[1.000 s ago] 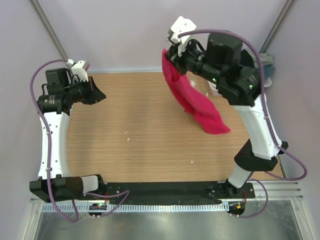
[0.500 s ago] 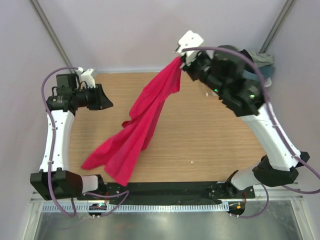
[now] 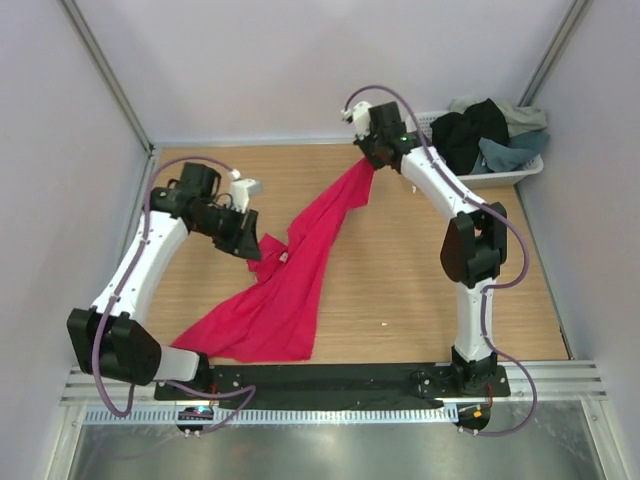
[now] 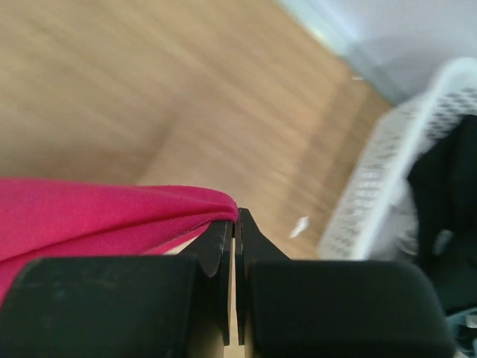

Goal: Fold and stack the t-shirts
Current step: Flatten the tshirt out

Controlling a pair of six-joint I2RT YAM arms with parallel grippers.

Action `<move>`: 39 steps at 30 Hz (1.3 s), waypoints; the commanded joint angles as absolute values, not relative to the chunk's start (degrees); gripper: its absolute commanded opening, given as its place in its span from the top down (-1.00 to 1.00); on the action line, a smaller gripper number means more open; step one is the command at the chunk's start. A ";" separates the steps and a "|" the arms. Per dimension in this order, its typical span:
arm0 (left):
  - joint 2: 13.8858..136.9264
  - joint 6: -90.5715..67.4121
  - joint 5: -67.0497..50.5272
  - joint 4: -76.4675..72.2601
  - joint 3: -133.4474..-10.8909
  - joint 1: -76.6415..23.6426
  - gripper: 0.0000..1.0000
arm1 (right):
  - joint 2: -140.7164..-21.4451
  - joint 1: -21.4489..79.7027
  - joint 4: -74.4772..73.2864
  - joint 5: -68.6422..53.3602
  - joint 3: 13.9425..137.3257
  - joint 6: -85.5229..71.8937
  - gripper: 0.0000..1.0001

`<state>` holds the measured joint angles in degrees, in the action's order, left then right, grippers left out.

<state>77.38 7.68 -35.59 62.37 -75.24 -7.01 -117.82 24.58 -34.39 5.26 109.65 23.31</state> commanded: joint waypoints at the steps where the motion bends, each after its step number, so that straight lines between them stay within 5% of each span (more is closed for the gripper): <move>1: 79.36 14.85 -32.79 69.17 -76.65 -14.31 0.14 | -119.08 19.78 -30.06 6.85 119.61 21.00 0.97; 14: 97.18 12.84 -30.93 67.41 -87.07 -36.98 0.06 | -118.30 17.93 -31.46 4.48 113.30 23.37 0.98; 26: 116.36 -7.02 -48.50 54.94 -95.01 -38.41 -0.14 | -114.88 16.96 -30.94 5.98 111.45 23.12 0.97; 39: 130.08 -10.37 -50.36 51.94 -100.20 -38.58 -0.12 | -113.29 15.38 -30.85 5.71 111.18 22.41 0.98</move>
<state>130.41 -9.15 -48.27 52.47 -98.15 -38.61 -116.73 15.81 -32.14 5.37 110.93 22.57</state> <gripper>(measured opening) 0.565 0.039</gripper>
